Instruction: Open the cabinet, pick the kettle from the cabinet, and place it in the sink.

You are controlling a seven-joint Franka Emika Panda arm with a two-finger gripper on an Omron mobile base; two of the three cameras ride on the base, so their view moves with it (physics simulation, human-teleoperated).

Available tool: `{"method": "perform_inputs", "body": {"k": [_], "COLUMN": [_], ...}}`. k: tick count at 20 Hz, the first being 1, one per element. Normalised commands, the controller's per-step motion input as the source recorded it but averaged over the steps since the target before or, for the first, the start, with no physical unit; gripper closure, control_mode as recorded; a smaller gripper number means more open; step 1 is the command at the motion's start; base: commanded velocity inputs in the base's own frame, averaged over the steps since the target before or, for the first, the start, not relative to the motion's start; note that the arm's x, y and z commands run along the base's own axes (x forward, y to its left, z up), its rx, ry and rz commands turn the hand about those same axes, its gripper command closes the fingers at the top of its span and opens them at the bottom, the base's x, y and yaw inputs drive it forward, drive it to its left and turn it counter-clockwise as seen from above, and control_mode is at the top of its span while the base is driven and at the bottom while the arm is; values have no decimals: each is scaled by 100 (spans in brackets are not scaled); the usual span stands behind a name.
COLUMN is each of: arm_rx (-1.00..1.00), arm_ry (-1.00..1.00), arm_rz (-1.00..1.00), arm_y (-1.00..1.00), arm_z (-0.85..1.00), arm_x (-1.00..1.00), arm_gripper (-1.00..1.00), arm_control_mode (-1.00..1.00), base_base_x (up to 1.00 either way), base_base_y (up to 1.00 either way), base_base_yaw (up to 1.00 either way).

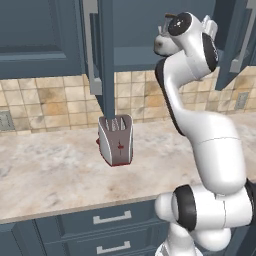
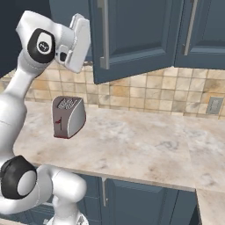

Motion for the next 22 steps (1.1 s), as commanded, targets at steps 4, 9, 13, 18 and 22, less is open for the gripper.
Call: {"method": "perform_inputs", "body": {"k": [4,9,13,18,22], "arm_rx": [0,0,0,0,0], "arm_ry": [0,0,0,0,0], "arm_rz": [-8,-12,-14,-21,-19], "arm_y": [-37,-37,-39,-39,-45], "arm_z": [0,0,0,0,0], "arm_x": [0,-9,-22,-35,-40], "arm_gripper": [-100,-100,-100,-100,-100], "arm_control_mode": [-100,-100,-100,-100,-100], "base_base_x": [0,0,0,0,0], "base_base_y": [0,0,0,0,0], "base_base_yaw": [0,0,0,0,0]}}
